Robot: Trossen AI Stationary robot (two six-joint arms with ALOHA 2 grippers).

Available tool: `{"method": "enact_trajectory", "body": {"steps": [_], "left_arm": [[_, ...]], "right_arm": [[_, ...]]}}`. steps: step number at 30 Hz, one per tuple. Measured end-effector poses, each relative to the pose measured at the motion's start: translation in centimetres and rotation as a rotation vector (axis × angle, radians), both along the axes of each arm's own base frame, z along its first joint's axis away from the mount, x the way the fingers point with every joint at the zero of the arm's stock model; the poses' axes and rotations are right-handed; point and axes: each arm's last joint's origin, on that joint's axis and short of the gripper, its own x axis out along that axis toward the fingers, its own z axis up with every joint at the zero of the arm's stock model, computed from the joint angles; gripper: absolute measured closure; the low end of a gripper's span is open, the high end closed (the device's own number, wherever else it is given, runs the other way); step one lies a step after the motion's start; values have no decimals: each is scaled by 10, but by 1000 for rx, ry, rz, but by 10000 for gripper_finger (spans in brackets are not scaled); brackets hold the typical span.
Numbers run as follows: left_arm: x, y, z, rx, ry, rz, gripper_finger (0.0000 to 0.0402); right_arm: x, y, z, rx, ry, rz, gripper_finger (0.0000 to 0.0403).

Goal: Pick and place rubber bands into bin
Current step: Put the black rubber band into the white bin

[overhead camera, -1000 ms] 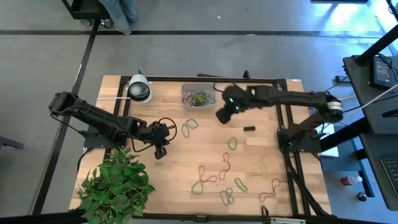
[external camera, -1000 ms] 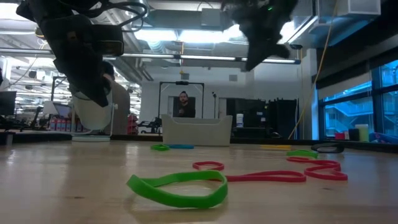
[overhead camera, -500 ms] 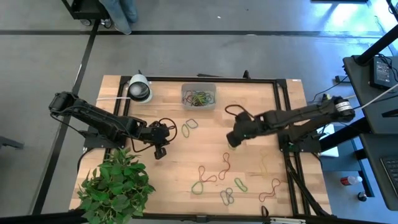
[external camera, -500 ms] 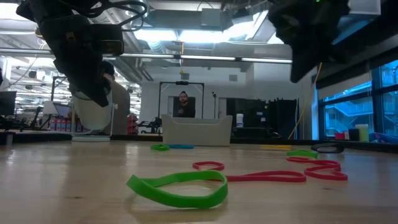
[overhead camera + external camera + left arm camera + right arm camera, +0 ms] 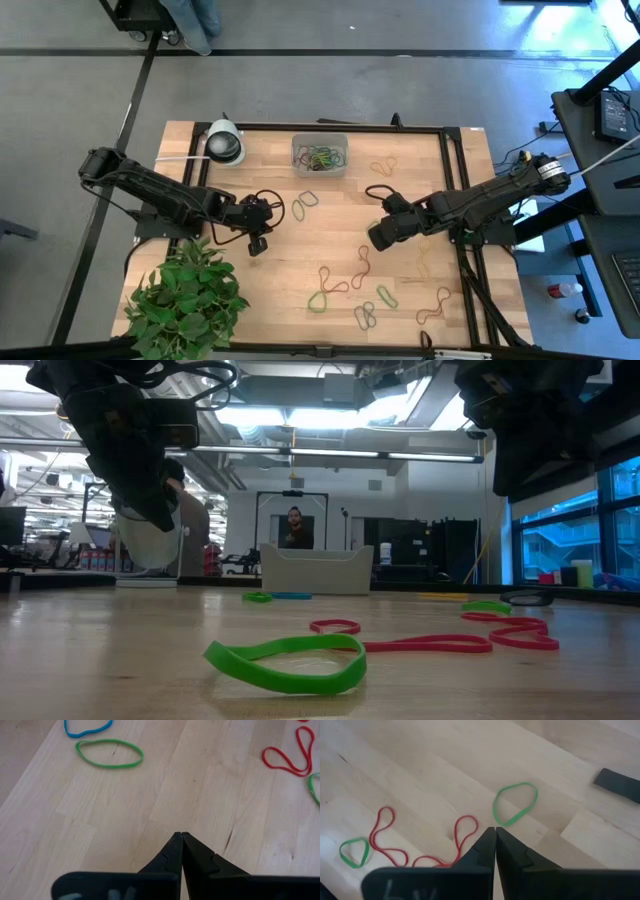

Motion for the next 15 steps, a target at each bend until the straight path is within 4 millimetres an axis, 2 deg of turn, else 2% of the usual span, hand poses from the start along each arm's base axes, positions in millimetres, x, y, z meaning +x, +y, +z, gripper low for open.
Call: {"method": "enact_trajectory", "body": {"steps": [5,8,15], "left_arm": [[0,0,0,0,0,0,400],[0,-1,0,0,0,-3,400],[0,-1,0,-15,3,-14,400]], "right_arm": [[-2,-1,-1,-12,22,12,389],[-7,-6,-3,-6,81,-69,383],[-15,-25,-6,-29,202,-186,330]]}}
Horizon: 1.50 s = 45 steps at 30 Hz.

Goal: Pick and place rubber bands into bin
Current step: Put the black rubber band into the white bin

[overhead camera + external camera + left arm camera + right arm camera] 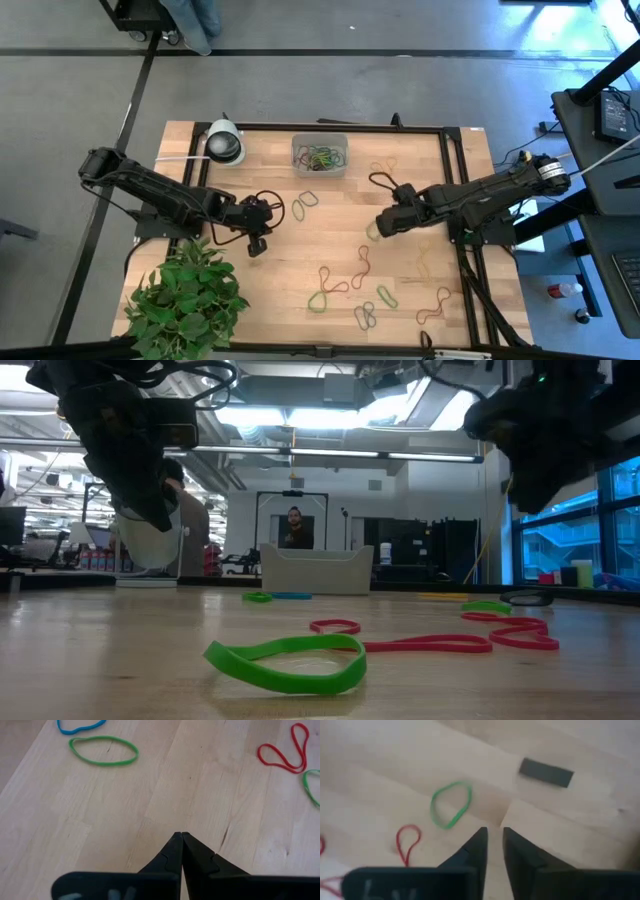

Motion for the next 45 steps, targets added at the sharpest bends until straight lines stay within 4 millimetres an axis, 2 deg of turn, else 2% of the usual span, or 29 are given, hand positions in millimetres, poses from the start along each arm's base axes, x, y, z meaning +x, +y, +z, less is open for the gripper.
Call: {"method": "enact_trajectory", "body": {"steps": [6,11,14,18,23,27,30,33,39,45], "left_arm": [[0,0,0,-1,-1,0,400],[1,0,1,-24,-10,28,400],[2,0,2,-38,-27,42,400],[2,-1,2,-53,-29,60,400],[2,-1,2,-86,-23,63,400],[2,-1,2,-91,-23,70,400],[2,-1,2,-91,-23,70,400],[2,-1,2,-91,-23,70,400],[2,-1,2,-91,-23,70,400],[2,-1,2,-91,-23,70,400]], "right_arm": [[5,-18,-5,-80,51,4,266],[15,-37,-22,-102,147,-7,220],[15,-44,-43,-95,186,-21,194],[2,-47,-76,-29,195,-32,166],[-13,-46,-104,-4,175,-31,155],[-18,-46,-113,-5,149,-31,171],[-19,-46,-114,-5,147,-25,204],[-17,-46,-114,-2,145,1,256],[-10,-46,-108,-16,142,66,385],[-4,-46,-103,-23,129,73,393]]}}
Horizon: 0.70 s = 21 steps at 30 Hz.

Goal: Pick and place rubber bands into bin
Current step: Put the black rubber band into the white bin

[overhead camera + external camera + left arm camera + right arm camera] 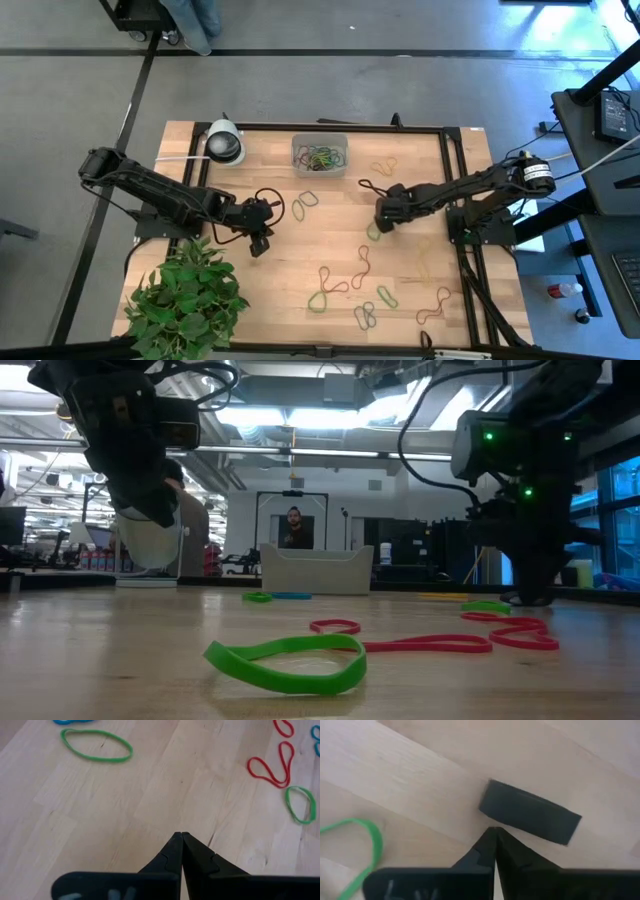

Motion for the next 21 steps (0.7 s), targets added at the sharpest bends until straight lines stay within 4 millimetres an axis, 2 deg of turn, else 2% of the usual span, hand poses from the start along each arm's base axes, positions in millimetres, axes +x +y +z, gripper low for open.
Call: {"method": "enact_trajectory", "body": {"steps": [4,8,13,17,21], "left_arm": [[0,0,0,1,0,0,400],[0,0,0,-6,1,-5,400],[0,-1,0,-16,4,-12,400],[0,-1,0,-17,2,-12,400],[0,-1,0,-17,2,-12,400]], "right_arm": [[2,0,2,0,-8,1,397],[6,1,6,37,-10,55,377],[14,2,31,60,13,160,356],[16,0,55,-17,59,243,337],[13,-12,59,-69,132,302,304]]}}
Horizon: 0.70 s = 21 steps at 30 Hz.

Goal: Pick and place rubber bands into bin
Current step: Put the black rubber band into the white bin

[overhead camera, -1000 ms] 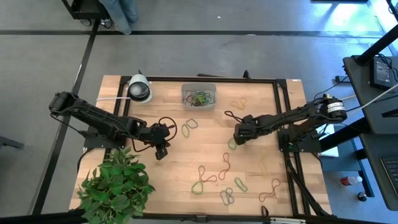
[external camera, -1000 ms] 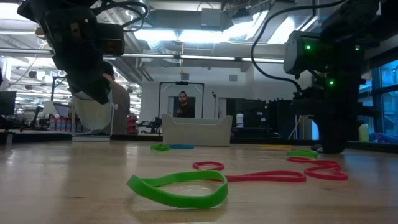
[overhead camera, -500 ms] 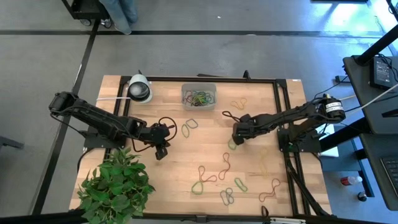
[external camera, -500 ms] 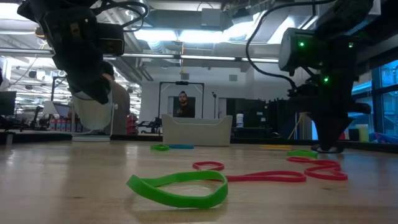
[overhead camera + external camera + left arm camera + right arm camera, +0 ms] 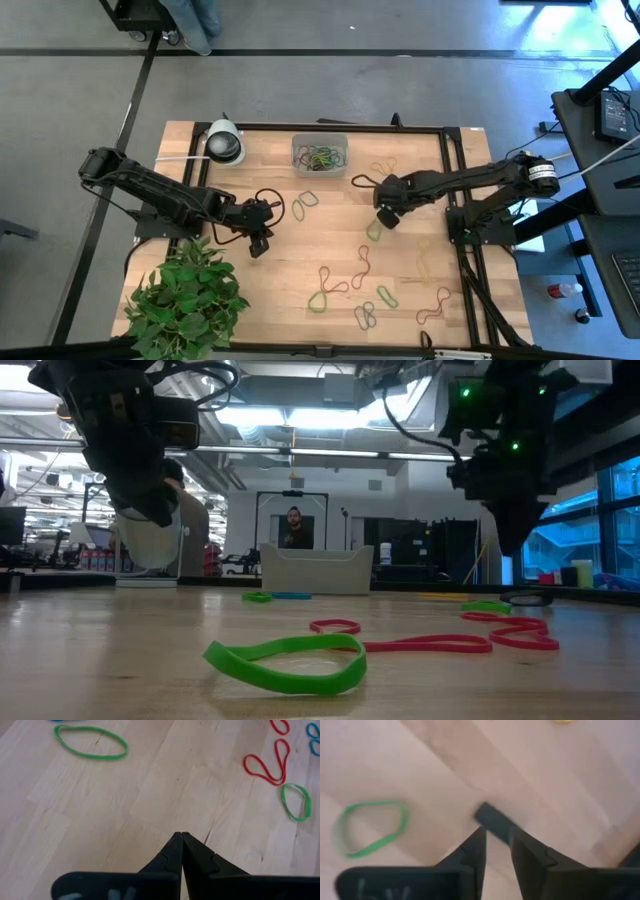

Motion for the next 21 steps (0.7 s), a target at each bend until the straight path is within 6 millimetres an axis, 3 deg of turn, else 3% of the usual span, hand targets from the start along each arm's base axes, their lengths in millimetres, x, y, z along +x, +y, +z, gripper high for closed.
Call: {"method": "enact_trajectory", "body": {"steps": [7,13,17,21], "left_arm": [[0,0,0,-1,-2,1,400],[0,0,0,-20,-1,26,400],[0,0,0,-32,-1,43,400],[0,0,0,-32,-1,44,400]], "right_arm": [[-12,-27,-16,121,46,16,218],[-21,-36,-33,159,64,72,149],[-28,-35,-48,190,48,90,135],[-38,-32,-64,207,36,84,149]]}}
